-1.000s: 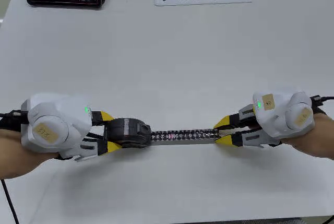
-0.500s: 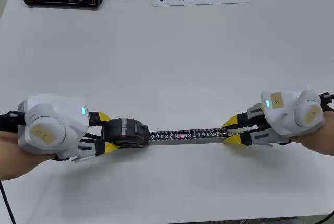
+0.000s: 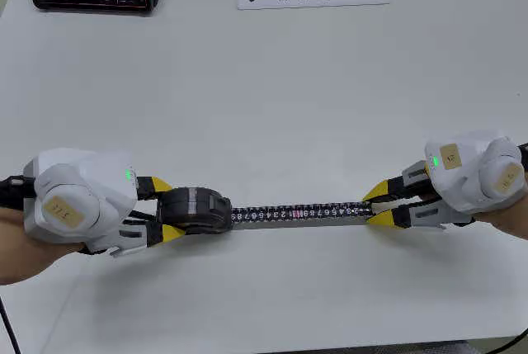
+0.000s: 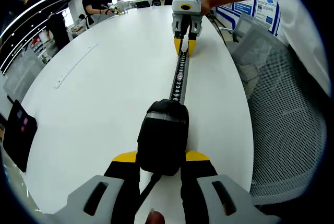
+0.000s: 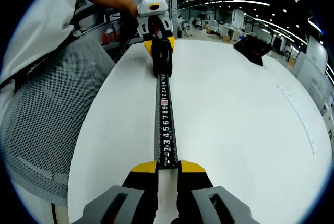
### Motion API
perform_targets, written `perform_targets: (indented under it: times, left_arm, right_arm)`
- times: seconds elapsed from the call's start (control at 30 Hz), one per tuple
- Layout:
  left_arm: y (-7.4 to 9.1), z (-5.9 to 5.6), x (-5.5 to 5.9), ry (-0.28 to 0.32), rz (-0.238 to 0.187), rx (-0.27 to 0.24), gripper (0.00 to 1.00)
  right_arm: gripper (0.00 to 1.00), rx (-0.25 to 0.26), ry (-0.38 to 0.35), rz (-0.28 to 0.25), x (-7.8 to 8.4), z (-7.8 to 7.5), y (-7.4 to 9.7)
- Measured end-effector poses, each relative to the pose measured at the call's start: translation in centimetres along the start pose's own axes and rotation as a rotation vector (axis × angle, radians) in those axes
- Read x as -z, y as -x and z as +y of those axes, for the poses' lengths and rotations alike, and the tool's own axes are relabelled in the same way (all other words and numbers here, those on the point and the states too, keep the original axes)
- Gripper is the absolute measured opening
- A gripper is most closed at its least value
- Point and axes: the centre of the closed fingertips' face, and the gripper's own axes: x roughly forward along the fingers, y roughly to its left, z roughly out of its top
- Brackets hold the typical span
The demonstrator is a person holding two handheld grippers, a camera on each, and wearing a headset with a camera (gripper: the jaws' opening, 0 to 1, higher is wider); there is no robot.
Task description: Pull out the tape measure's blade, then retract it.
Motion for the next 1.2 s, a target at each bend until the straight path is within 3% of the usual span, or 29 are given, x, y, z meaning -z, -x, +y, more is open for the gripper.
perform_targets:
  times: [0.57,1.2]
  left_arm:
    - [0.0,0.0,0.0,0.002,0.001,-0.003,0.24]
    - [-0.1,0.0,0.0,0.002,0.000,-0.005,0.24]
  right_arm:
    - [0.09,0.009,0.006,0.034,1.0,0.0,1.5]
    - [0.09,0.020,-0.015,0.095,3.6,-0.4,3.3]
